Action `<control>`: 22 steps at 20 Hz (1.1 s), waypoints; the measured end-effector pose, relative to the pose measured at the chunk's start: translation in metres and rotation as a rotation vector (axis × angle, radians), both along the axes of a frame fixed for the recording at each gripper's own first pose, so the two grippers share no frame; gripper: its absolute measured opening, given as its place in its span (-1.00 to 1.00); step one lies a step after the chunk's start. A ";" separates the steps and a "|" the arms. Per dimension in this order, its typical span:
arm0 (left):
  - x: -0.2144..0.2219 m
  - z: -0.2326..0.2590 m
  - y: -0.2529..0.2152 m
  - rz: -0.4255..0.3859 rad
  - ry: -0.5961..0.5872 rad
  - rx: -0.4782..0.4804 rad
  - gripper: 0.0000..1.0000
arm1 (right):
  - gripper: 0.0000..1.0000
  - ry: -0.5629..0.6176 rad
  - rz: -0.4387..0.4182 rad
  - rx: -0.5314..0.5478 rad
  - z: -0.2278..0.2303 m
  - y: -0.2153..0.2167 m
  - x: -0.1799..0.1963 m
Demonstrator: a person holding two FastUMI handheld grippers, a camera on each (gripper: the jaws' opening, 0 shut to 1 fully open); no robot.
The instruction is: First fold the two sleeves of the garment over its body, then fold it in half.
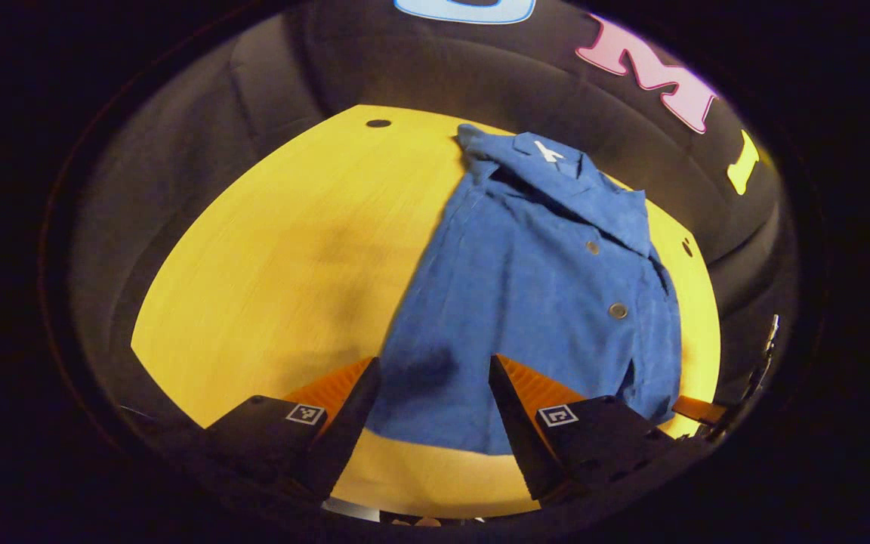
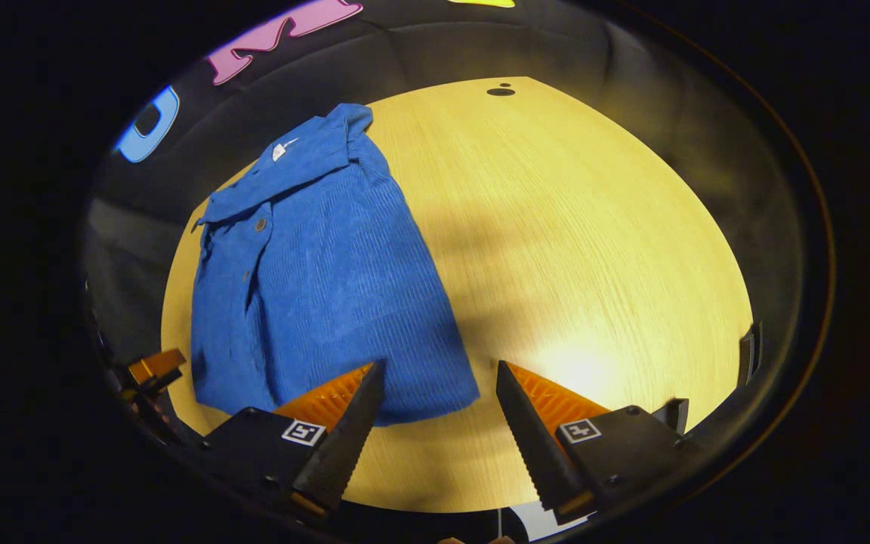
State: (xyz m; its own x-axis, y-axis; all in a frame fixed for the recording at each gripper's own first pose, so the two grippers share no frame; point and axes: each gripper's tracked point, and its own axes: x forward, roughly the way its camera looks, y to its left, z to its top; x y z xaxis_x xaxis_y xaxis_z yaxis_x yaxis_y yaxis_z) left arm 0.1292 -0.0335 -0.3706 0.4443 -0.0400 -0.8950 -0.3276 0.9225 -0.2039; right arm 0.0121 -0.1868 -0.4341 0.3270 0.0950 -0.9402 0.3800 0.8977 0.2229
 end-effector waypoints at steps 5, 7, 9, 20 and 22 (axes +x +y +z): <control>-0.025 -0.019 0.002 -0.013 0.037 0.034 0.77 | 0.95 0.009 0.051 -0.050 -0.010 0.000 -0.009; -0.022 -0.024 0.001 -0.090 0.038 0.111 0.66 | 0.94 0.008 0.071 -0.071 -0.011 0.001 -0.011; -0.023 -0.017 -0.006 -0.187 0.016 0.170 0.67 | 0.94 0.014 0.119 -0.104 -0.014 0.002 -0.013; -0.022 -0.020 -0.026 -0.279 -0.021 0.149 -0.36 | -0.48 0.017 0.164 -0.084 -0.015 0.017 -0.005; -0.017 -0.026 -0.027 -0.293 -0.030 0.163 -0.89 | -0.75 0.010 0.193 -0.070 -0.015 0.018 -0.004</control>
